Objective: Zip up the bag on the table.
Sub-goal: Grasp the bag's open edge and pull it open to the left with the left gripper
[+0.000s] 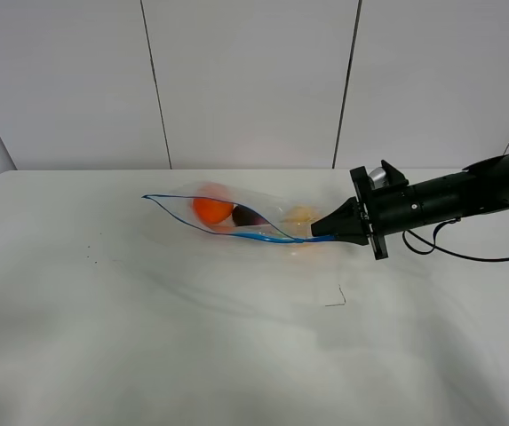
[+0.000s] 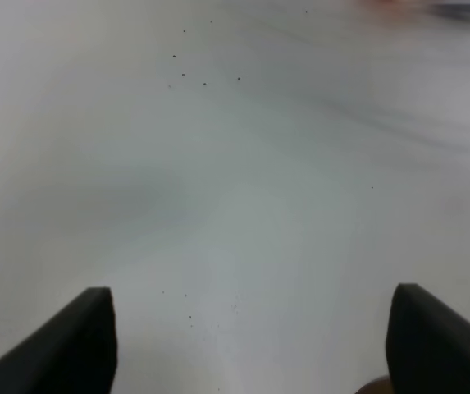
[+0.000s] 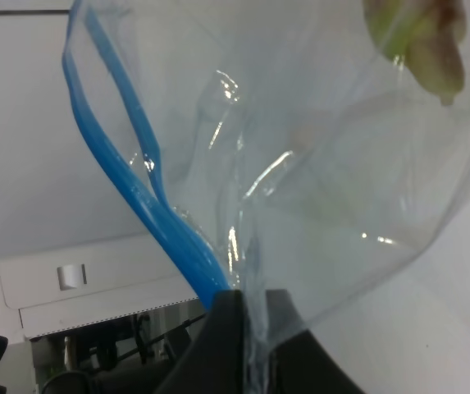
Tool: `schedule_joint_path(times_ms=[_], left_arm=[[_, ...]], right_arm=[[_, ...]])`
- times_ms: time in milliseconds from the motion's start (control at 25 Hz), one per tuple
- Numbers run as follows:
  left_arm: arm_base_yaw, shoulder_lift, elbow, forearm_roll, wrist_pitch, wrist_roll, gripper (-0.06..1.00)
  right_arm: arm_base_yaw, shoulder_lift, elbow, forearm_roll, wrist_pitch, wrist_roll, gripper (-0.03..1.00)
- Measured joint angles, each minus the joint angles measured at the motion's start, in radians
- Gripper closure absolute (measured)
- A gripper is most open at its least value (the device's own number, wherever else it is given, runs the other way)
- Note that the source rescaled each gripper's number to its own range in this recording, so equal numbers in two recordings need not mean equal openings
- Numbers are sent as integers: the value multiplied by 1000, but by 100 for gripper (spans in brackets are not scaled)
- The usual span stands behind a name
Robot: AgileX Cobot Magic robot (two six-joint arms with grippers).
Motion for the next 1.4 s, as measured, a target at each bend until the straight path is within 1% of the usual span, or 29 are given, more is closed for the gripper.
schedule_joint_path(times_ms=[280,360,440,560,640,680,720,840,960,1080,1160,1240,1320,1400], left_arm=[[0,0,0,1,-1,0,-5],[0,9,-21,16,-6,-2,-5],[0,84,-91,44,-9,-2,-5],[0,280,-234,49,-15,10,-5],[0,427,-331,49,-19,38,-5],[0,506,-379,49,-21,68,-5],[0,584,-425,49,-23,103,-5],[0,790,-539,50,-28,286,-5],[0,952,-619,53,-50,551,-5],[0,1062,-644,51,-122,816,-5],[0,1118,-645,38,-175,947,-5],[0,1157,-645,6,-226,1033,-5],[-11,1184,-645,-22,-281,1065,-5],[-43,1201,-645,-37,-334,1075,-5]], right_arm=[[0,0,0,4,0,0,97],[0,0,0,5,0,0,97],[0,0,0,7,0,0,97],[0,0,0,7,0,0,97],[0,0,0,7,0,0,97],[0,0,0,7,0,0,97],[0,0,0,7,0,0,97],[0,0,0,7,0,0,97],[0,0,0,7,0,0,97],[0,0,0,7,0,0,97],[0,0,0,7,0,0,97],[0,0,0,7,0,0,97],[0,0,0,7,0,0,97],[0,0,0,7,0,0,97]])
